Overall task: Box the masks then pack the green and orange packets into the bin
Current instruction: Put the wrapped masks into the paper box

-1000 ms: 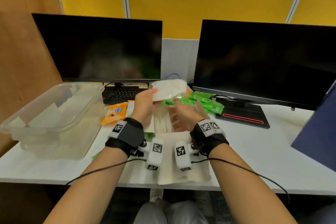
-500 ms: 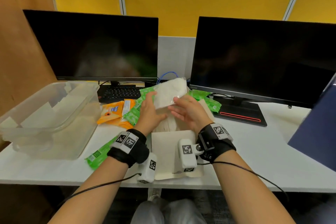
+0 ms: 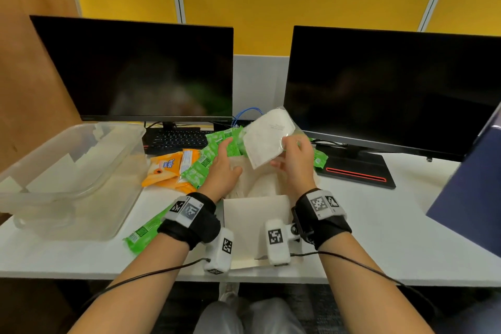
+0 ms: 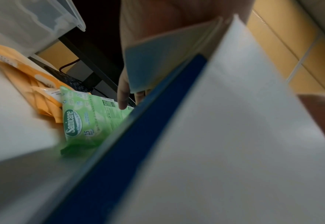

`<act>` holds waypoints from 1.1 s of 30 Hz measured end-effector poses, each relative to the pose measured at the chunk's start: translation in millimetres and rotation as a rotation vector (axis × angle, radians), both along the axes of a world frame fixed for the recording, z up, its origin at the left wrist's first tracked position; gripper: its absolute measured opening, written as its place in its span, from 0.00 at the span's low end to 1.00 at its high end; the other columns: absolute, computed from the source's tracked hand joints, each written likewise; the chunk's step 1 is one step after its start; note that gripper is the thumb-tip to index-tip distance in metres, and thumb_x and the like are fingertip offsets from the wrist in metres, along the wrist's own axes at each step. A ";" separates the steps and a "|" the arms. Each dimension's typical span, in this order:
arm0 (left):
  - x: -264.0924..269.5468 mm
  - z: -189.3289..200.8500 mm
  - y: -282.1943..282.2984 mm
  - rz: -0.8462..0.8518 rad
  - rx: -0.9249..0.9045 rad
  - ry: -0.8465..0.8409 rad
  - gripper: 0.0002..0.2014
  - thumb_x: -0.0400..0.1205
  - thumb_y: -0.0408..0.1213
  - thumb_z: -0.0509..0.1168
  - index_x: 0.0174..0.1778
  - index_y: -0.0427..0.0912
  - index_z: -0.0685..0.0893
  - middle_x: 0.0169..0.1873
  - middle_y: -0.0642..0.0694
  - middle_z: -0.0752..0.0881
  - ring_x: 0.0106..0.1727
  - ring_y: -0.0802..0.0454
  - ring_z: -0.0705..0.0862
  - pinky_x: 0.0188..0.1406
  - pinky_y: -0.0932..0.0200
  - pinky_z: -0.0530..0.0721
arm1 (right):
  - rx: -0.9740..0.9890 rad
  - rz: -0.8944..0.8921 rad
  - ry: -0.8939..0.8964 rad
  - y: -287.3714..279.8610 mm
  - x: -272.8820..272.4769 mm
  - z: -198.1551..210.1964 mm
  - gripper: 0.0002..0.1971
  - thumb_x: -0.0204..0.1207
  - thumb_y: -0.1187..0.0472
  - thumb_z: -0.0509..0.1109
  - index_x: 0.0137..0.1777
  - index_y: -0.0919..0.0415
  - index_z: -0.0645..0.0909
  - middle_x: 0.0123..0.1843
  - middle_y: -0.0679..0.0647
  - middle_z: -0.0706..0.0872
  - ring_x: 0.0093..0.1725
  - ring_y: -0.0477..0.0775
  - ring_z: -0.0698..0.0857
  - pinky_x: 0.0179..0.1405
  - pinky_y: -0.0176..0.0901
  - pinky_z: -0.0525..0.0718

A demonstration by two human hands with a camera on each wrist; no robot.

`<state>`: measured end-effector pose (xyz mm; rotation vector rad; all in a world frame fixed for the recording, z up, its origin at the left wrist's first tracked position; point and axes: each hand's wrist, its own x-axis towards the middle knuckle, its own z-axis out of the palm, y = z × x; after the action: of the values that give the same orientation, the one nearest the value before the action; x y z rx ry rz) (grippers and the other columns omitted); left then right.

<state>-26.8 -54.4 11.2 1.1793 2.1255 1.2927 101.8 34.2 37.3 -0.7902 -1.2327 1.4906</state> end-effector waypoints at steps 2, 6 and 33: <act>0.5 -0.7 2.0 0.001 -0.011 0.008 0.35 0.81 0.28 0.57 0.81 0.58 0.53 0.73 0.38 0.70 0.67 0.41 0.76 0.70 0.41 0.74 | 0.245 -0.127 -0.164 -1.7 6.6 0.4 0.07 0.70 0.59 0.63 0.33 0.57 0.69 0.34 0.53 0.73 0.35 0.54 0.74 0.30 0.46 0.77; -0.7 -2.0 6.2 0.022 -0.031 -0.018 0.32 0.82 0.29 0.54 0.79 0.59 0.55 0.70 0.38 0.72 0.65 0.40 0.75 0.68 0.37 0.75 | 0.499 -0.082 -0.339 -14.9 17.6 8.2 0.11 0.69 0.61 0.64 0.29 0.59 0.66 0.28 0.52 0.67 0.29 0.49 0.65 0.29 0.43 0.66; 8.9 -2.6 5.7 -0.005 -0.213 0.129 0.24 0.74 0.39 0.68 0.67 0.57 0.75 0.63 0.36 0.73 0.65 0.37 0.73 0.64 0.47 0.76 | 0.359 0.429 -1.567 -28.8 5.6 21.4 0.20 0.87 0.56 0.53 0.73 0.66 0.72 0.71 0.61 0.78 0.69 0.60 0.77 0.66 0.47 0.74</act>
<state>-17.9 -48.7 8.5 1.2041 2.2831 0.9821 107.4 5.4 58.7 -1.5676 -2.8325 0.6710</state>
